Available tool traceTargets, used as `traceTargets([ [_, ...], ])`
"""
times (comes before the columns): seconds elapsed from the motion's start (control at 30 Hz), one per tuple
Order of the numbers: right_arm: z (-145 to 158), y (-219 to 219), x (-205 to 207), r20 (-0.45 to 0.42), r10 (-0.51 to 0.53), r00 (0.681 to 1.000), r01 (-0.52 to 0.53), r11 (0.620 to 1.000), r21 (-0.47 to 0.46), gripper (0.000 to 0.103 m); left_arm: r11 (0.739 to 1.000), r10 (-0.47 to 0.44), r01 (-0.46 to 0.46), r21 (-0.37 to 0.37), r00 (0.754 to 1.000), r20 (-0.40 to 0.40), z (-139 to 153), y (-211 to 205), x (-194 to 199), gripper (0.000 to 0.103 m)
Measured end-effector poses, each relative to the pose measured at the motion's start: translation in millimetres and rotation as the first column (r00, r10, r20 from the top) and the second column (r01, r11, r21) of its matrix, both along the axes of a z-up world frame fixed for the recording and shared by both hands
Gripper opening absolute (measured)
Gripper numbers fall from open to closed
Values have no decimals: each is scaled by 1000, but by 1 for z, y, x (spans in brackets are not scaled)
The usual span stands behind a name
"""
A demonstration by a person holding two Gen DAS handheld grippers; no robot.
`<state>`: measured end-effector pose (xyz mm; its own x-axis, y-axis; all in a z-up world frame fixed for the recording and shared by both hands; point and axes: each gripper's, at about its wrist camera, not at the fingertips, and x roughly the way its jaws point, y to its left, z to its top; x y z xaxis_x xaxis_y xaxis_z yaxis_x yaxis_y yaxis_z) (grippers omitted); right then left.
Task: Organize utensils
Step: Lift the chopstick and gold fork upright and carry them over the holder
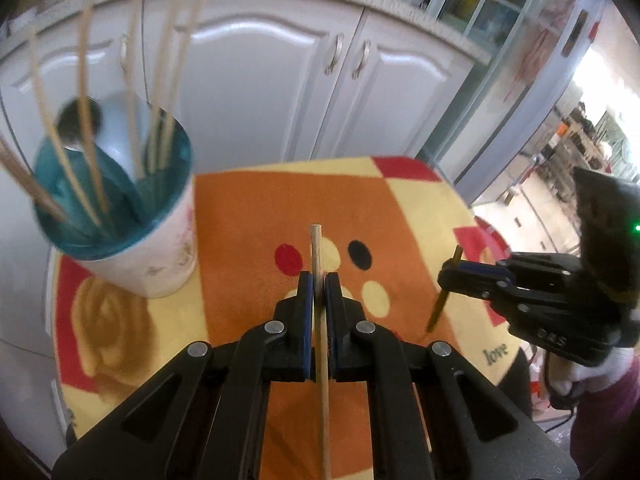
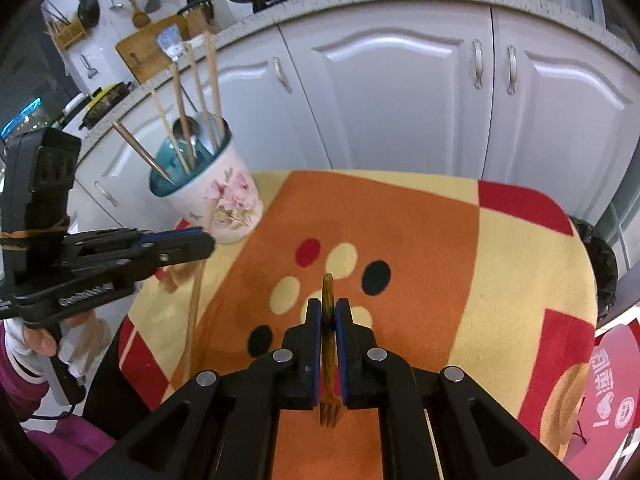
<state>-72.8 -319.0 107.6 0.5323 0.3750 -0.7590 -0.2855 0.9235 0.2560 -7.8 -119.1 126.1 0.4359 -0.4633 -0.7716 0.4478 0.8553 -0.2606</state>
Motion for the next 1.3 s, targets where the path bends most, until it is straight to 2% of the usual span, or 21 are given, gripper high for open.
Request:
traceTargets([
  [0.5, 44, 30, 7, 103, 58, 993, -58, 998, -3, 6, 994, 57, -46, -96, 991, 119, 72, 53, -29, 4],
  [0.83, 69, 49, 16, 158, 81, 984, -82, 997, -2, 6, 983, 150, -121, -139, 963, 223, 129, 97, -19, 4],
  [1.13, 84, 64, 23, 185, 105, 977, -104, 994, -15, 6, 976, 186, -144, -163, 942, 281, 162, 119, -16, 4],
  [1.3, 88, 68, 25, 196, 118, 973, -117, 993, -17, 6, 978, 185, -146, -148, 939, 290, 164, 117, -15, 4],
])
